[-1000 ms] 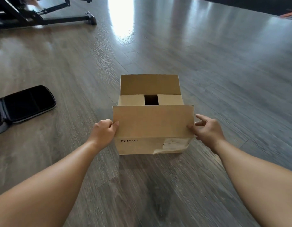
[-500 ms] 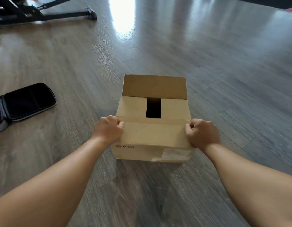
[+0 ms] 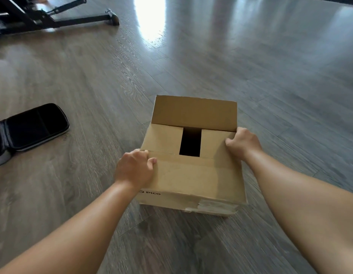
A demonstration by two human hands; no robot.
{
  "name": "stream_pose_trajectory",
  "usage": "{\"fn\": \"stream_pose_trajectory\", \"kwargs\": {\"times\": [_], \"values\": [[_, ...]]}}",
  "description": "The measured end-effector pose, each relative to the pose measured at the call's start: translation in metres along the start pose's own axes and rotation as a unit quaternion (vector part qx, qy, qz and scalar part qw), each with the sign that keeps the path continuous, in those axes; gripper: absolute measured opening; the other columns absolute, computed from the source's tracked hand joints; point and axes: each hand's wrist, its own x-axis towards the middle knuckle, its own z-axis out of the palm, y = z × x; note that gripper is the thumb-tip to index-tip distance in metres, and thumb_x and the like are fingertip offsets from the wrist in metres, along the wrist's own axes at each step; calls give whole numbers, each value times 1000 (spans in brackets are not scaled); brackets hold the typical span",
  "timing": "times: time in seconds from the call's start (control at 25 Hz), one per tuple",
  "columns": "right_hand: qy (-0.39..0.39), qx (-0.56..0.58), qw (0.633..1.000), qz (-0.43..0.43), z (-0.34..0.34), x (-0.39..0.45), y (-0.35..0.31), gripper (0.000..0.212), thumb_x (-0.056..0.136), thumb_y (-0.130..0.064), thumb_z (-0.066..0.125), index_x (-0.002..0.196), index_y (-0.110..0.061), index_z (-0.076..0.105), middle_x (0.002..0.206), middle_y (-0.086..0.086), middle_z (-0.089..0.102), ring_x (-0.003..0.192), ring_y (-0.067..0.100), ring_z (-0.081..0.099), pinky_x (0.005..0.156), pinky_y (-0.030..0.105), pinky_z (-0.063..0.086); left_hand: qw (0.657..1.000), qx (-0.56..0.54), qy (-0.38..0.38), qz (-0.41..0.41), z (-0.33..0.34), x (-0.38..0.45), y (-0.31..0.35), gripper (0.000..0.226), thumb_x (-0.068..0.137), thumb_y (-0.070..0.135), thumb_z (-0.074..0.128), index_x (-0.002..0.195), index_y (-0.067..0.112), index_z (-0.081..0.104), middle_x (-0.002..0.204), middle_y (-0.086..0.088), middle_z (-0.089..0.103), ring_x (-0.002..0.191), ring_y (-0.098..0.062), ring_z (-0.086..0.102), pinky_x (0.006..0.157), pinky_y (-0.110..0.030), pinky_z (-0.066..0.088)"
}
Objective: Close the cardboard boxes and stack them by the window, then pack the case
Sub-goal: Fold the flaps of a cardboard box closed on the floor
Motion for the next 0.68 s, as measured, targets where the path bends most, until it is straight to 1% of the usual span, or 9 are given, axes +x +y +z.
{"fn": "stream_pose_trajectory", "kwargs": {"times": [0.12, 0.2, 0.24, 0.28, 0.36, 0.4, 0.52, 0.6, 0.68], "values": [[-10, 66, 997, 24, -4, 12, -12, 6, 82, -10, 58, 83, -6, 54, 87, 13, 61, 85, 34, 58, 58, 32, 40, 1000, 8, -4, 4, 2, 2, -1, 34, 95, 43, 60, 86, 12, 69, 95, 1, 69, 88, -29, 66, 76, -36, 52], [21, 114, 992, 39, -1, 13, -14, 7, 77, -7, 57, 81, -5, 53, 80, 12, 58, 84, 36, 59, 54, 31, 37, 1000, 15, -7, 4, 2, 3, -3, 34, 96, 44, 59, 89, 12, 70, 98, 2, 69, 89, -29, 66, 76, -34, 50], [39, 148, 987, 45, 1, 13, -13, 16, 75, -8, 58, 90, -4, 55, 84, 12, 60, 88, 37, 61, 59, 32, 41, 1000, 17, -8, 0, 2, 3, -3, 34, 96, 44, 59, 93, 12, 71, 101, 2, 70, 91, -29, 66, 76, -34, 49], [56, 186, 980, 48, 1, 14, -13, 33, 75, -10, 61, 107, -4, 57, 92, 11, 63, 94, 36, 62, 66, 35, 46, 1000, 19, -8, -4, 2, 3, -3, 35, 96, 44, 59, 97, 12, 72, 103, 2, 71, 93, -29, 66, 77, -34, 49], [78, 258, 962, 52, -3, 11, -10, 70, 75, -17, 67, 141, -12, 46, 112, 5, 64, 106, 29, 61, 83, 40, 54, 1000, 21, -15, -8, 2, 3, -1, 34, 96, 44, 58, 100, 13, 72, 107, 1, 71, 95, -30, 66, 80, -35, 50], [76, 288, 954, 40, -4, 8, -7, 75, 74, -20, 69, 144, -19, 45, 116, 1, 65, 105, 26, 63, 86, 41, 56, 1000, 17, -21, -9, 1, 3, -1, 34, 96, 44, 58, 101, 14, 72, 107, 0, 71, 96, -30, 66, 81, -36, 51], [52, 368, 928, -15, -6, -8, 7, 55, 73, -16, 70, 126, -28, 61, 106, 0, 72, 90, 23, 71, 75, 43, 61, 999, -5, -29, -20, -4, 4, 3, 32, 95, 43, 61, 105, 16, 74, 107, -5, 73, 99, -33, 67, 86, -38, 54], [62, 409, 909, -43, -2, -20, 16, 45, 74, -10, 70, 116, -25, 66, 102, -1, 74, 90, 18, 72, 78, 47, 61, 999, -2, -29, -22, -8, 3, 5, 31, 95, 43, 63, 105, 16, 75, 102, -7, 74, 97, -33, 68, 84, -38, 55], [92, 410, 906, -54, -2, -32, 17, 35, 75, -12, 70, 107, -26, 67, 99, -3, 74, 96, 12, 71, 86, 41, 60, 999, 3, -39, -29, -10, 1, 7, 31, 94, 44, 62, 101, 17, 75, 95, -8, 73, 92, -32, 68, 80, -37, 55]]}}
